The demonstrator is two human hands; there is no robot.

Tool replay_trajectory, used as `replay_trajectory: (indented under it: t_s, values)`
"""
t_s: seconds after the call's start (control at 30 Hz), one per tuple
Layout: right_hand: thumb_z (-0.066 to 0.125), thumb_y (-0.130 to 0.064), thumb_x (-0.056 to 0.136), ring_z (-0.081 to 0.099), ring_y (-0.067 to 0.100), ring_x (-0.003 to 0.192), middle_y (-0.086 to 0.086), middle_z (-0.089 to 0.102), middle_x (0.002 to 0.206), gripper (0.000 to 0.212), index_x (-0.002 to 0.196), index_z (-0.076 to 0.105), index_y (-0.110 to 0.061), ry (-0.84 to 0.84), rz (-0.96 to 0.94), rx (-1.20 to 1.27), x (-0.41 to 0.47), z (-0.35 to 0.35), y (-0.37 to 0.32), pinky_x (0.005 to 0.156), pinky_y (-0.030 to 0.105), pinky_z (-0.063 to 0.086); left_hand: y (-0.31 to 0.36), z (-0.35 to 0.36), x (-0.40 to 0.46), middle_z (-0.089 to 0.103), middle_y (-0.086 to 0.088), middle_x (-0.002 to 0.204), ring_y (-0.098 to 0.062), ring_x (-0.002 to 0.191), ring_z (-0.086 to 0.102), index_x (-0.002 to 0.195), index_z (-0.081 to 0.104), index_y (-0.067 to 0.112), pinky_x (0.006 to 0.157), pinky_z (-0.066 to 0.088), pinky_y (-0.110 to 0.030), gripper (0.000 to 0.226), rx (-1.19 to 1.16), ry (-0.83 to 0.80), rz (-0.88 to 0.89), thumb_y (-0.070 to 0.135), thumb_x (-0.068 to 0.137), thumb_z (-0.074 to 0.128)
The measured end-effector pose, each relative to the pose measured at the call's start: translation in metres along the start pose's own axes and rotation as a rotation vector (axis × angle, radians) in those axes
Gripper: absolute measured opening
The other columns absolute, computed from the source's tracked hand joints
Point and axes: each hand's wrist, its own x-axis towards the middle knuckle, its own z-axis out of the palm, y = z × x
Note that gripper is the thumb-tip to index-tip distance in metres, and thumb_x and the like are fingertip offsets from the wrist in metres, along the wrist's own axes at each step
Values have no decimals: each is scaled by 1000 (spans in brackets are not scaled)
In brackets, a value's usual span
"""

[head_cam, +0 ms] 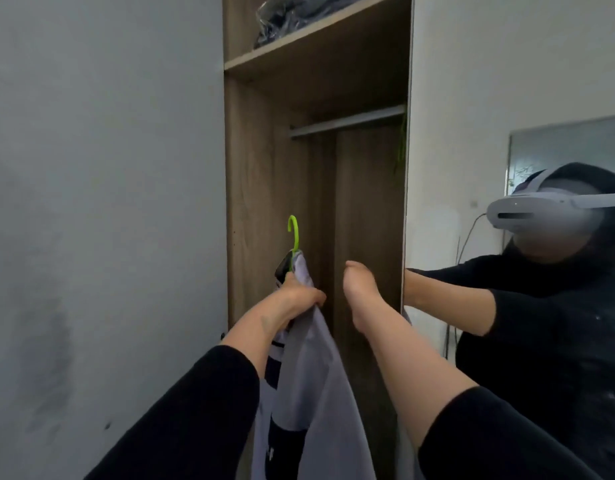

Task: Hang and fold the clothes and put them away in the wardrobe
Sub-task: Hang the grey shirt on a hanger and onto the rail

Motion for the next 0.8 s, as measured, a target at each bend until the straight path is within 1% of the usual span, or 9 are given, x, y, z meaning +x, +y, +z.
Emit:
replay_trajectory:
  t_s: [0.07, 0.17, 0.27, 0.4, 0.5, 0.57, 0.67, 0.73, 0.8]
  values:
    - [30, -19, 100, 45, 27, 126, 5, 47, 137, 40, 137, 43, -17, 78, -43, 16, 33, 10, -12, 105, 36, 36, 18, -8, 19, 54, -21, 125, -37, 111, 56, 137, 35, 6, 94, 50, -44, 60, 13, 46, 72, 10, 82, 60]
    - [39, -18, 94, 46, 30, 124, 10, 49, 135, 38, 131, 49, -20, 274, -158, -50, 83, 21, -32, 106, 45, 38, 45, -21, 40, 61, -25, 105, -35, 98, 61, 107, 57, 3, 88, 51, -44, 21, -84, 25, 233, 3, 88, 47]
    - [44, -13, 92, 38, 30, 129, 8, 42, 139, 40, 130, 50, -22, 456, -330, -264, 107, 20, -60, 107, 44, 32, 73, -29, 62, 57, -21, 89, -32, 90, 57, 79, 55, 8, 86, 50, -44, 18, -159, -3, 283, -5, 84, 44]
    - [49, -11, 87, 35, 25, 128, 5, 45, 133, 36, 121, 58, -23, 678, -725, -575, 119, 20, -100, 106, 40, 26, 111, -37, 97, 58, -24, 94, -35, 92, 59, 91, 58, 6, 89, 50, -43, 22, -213, -34, 352, -4, 77, 45]
    - [54, -13, 85, 36, 25, 127, 5, 46, 132, 39, 122, 58, -23, 774, -943, -871, 128, 18, -129, 106, 40, 26, 142, -44, 117, 56, -17, 89, -30, 81, 56, 94, 56, 8, 75, 48, -35, 16, -244, -42, 385, 4, 81, 48]
    - [58, -17, 84, 34, 28, 130, 9, 44, 136, 42, 126, 55, -19, 869, -936, -1090, 136, 16, -145, 108, 44, 24, 164, -50, 129, 54, -14, 82, -26, 71, 54, 95, 57, 7, 64, 45, -30, 17, -252, -64, 412, 7, 80, 51]
    - [59, -22, 85, 29, 33, 135, 14, 38, 143, 48, 131, 50, -16, 1002, -738, -1373, 154, 12, -163, 111, 49, 20, 193, -58, 150, 53, -11, 76, -23, 63, 51, 102, 58, 7, 52, 39, -26, 27, -265, -116, 457, 10, 75, 52]
    - [58, -24, 85, 32, 35, 134, 15, 36, 145, 53, 135, 44, -15, 1006, -550, -1456, 164, 8, -172, 108, 49, 25, 209, -62, 162, 54, -12, 75, -25, 62, 52, 103, 58, 8, 51, 38, -26, 33, -282, -130, 483, 13, 70, 54]
    - [58, -24, 87, 38, 35, 130, 16, 38, 143, 56, 138, 39, -15, 983, -422, -1419, 172, 3, -178, 103, 47, 32, 224, -68, 178, 56, -14, 77, -27, 63, 53, 101, 62, 5, 53, 39, -26, 37, -308, -160, 486, 17, 66, 55]
